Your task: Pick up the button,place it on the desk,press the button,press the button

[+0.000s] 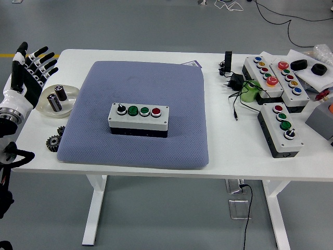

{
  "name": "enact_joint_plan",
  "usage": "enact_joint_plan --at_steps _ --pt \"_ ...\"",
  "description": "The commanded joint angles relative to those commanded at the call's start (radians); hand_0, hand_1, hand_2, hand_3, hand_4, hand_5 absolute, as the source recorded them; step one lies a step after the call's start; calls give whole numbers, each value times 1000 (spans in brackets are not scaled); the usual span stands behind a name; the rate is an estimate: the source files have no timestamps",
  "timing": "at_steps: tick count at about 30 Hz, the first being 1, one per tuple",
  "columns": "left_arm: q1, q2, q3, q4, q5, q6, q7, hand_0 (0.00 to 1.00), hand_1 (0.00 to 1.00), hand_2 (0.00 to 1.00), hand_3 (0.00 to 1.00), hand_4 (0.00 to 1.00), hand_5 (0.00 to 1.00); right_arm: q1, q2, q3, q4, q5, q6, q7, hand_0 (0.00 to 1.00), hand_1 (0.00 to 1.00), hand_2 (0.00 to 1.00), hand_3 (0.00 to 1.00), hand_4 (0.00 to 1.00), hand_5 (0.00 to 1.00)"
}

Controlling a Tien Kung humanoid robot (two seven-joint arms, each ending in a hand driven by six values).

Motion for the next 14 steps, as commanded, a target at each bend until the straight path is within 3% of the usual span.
enact_joint_plan --at_steps 5,14 --pt "7 -2 -8 -8 20 -22 3 808 809 813 788 661 998 0 1 -6 0 11 -5 2 642 537 603 631 231 254" --pt "31 -34 -8 -41 61 -48 14 813 819 828 805 661 998 -14 3 -32 0 54 -13 9 638 532 600 631 231 253"
